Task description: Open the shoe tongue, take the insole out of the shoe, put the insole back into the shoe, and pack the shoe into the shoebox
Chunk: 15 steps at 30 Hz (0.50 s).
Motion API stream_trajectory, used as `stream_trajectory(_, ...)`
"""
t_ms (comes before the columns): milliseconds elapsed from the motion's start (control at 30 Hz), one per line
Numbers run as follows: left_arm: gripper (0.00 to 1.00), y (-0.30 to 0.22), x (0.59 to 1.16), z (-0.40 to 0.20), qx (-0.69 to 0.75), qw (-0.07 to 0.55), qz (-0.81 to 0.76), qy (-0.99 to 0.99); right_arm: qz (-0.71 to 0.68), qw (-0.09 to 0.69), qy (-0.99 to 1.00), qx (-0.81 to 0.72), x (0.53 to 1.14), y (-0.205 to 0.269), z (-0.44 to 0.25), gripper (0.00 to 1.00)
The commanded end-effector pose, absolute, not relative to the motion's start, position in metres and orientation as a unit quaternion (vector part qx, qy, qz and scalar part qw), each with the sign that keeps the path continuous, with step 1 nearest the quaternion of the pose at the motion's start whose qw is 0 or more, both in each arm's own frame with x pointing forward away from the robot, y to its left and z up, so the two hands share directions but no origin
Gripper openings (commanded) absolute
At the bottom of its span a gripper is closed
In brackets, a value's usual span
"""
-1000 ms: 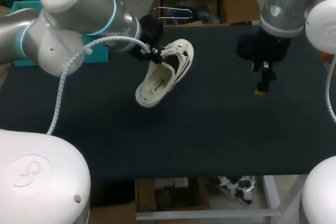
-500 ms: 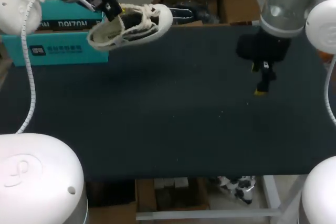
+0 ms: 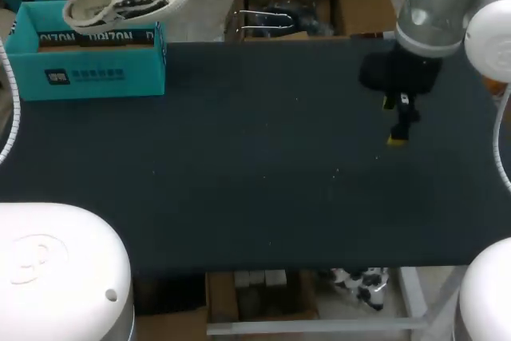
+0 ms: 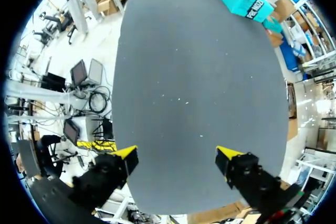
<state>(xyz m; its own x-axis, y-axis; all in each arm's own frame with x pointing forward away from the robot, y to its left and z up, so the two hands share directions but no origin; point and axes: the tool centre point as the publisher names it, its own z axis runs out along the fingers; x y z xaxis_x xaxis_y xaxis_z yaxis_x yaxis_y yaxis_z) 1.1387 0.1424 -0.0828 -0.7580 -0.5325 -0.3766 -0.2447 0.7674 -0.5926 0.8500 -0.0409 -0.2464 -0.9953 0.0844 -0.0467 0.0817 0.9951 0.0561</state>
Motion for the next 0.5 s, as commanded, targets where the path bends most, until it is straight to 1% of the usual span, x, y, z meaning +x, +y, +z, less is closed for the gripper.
stream_trajectory(33,0.0,0.185,1.18,-0.087,-0.227,0.254,-0.266,0.902,0.026,0.024,0.998,0.042,0.85,-0.041,-0.246,1.0)
stream_trajectory(100,0.0,0.205,1.191,-0.095,-0.244,0.259,-0.26,0.897,0.026,0.024,0.998,0.042,0.85,-0.041,-0.246,1.0)
stream_trajectory(267,0.0,0.246,1.209,-0.116,-0.27,0.248,-0.259,0.894,0.026,0.024,0.998,0.042,0.85,-0.041,-0.246,1.0)
stream_trajectory(500,0.0,0.285,1.216,-0.159,-0.272,0.233,-0.247,0.9,0.026,0.024,0.998,0.042,0.85,-0.041,-0.246,1.0)
